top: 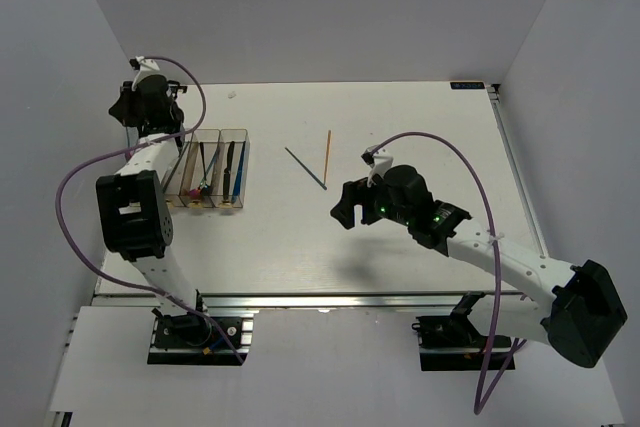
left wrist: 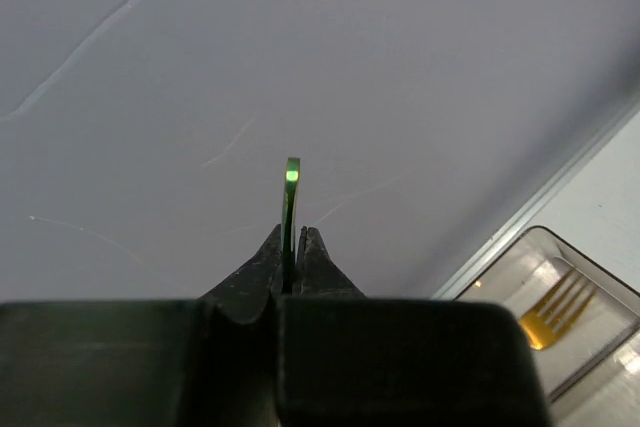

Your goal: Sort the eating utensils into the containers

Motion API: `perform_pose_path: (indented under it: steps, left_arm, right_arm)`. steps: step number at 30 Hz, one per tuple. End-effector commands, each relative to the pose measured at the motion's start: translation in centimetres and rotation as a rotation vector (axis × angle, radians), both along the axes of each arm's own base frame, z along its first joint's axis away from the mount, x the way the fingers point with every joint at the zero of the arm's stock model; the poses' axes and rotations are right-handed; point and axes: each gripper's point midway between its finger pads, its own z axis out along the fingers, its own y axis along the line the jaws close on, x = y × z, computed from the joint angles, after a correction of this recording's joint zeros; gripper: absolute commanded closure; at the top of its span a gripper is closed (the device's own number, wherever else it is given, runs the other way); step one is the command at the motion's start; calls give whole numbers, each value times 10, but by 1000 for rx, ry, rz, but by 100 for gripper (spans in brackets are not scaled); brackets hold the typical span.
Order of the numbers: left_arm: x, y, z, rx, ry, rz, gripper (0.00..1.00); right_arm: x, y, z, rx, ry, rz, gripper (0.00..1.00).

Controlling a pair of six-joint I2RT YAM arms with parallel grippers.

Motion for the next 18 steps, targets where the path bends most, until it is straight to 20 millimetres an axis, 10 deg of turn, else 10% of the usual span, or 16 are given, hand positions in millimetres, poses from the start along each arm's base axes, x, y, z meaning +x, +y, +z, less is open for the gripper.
perform_pose_path:
  steps: [1, 18]
  left_arm:
    - [3, 7, 12, 70, -68, 26, 100]
    - [-11, 34, -71, 27, -55, 95, 96]
  right_arm:
    - [-5, 9, 20, 87, -41, 40, 11]
    - [5, 7, 12, 48, -43, 0, 11]
